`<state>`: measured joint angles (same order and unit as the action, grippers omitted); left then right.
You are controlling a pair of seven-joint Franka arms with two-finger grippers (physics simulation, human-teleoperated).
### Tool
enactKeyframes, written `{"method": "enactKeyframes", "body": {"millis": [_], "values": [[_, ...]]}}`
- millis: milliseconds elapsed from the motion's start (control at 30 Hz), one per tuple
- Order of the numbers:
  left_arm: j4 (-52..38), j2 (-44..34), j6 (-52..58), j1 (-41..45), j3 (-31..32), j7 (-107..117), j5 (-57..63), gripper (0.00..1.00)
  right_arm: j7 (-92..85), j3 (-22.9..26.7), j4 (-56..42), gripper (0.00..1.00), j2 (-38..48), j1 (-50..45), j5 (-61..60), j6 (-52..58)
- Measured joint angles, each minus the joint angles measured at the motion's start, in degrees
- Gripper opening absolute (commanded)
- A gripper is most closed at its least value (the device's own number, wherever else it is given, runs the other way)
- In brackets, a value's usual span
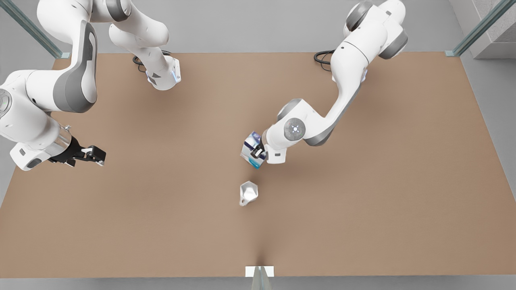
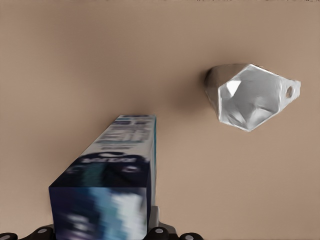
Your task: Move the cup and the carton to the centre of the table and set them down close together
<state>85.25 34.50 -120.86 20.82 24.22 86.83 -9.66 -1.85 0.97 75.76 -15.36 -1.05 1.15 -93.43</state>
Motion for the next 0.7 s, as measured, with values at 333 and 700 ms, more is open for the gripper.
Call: {"method": "enactKeyframes", "body": {"millis": [333, 700], "values": [[-1.03, -0.03, -0.30, 0.36, -0.05, 0.25, 1.23, 1.00, 0.02, 0.00, -0.03, 1.00, -0.46, -0.08, -0.54, -0.78], [-11.93, -16.85, 32.74, -8.51, -30.64, -85.01, 2.76, 1.00, -0.01, 0.00, -0.88, 1.00, -0.11, 0.10, -0.08, -1.05]]}}
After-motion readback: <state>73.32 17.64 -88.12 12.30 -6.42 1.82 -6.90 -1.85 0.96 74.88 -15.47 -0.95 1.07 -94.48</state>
